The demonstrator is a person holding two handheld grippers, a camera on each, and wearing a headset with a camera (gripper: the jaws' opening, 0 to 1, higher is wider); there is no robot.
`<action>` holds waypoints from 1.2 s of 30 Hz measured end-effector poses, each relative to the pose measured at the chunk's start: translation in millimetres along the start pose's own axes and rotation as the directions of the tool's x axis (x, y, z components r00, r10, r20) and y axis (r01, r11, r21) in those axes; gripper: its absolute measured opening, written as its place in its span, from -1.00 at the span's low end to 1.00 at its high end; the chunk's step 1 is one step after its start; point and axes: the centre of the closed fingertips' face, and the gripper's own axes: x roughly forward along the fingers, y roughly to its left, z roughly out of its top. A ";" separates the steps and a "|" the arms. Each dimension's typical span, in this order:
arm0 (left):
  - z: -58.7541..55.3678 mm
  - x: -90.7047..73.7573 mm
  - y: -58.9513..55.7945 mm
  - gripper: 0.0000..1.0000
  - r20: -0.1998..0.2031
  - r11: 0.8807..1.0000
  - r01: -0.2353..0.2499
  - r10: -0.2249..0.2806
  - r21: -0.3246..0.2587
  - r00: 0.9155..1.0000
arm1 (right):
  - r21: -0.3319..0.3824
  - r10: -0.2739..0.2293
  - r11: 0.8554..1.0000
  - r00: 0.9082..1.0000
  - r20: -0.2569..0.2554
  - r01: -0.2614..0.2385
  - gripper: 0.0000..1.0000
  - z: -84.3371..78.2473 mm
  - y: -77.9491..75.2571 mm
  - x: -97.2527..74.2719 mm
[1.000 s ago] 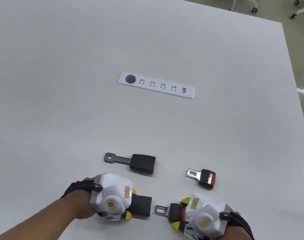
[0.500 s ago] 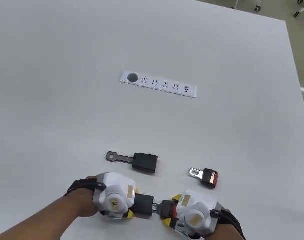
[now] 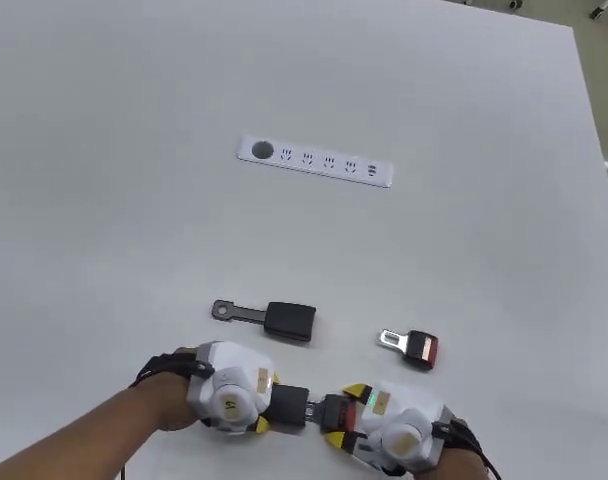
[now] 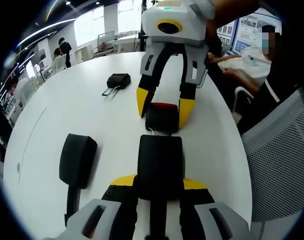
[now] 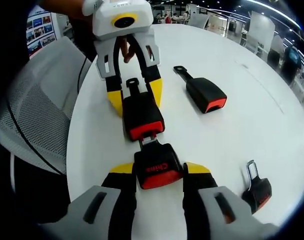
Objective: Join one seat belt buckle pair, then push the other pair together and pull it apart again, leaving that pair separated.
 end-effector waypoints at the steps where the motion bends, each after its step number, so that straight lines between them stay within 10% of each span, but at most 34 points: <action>1: -0.1 0.3 -0.1 -0.36 -0.001 1.000 0.000 0.000 0.002 1.000 | 0.001 -0.002 1.000 1.000 0.006 0.002 -0.34 1.0 0.3 0.8; 24: -0.9 1.1 -1.9 -0.35 -0.018 1.000 0.000 0.001 0.013 1.000 | -0.003 -0.012 1.000 1.000 0.020 0.012 -0.34 10.8 5.3 10.1; 36: -3.2 0.9 -2.6 -0.34 0.021 1.000 0.011 -0.011 0.027 1.000 | -0.023 0.011 1.000 0.994 0.112 -0.008 -0.34 16.8 6.0 1.2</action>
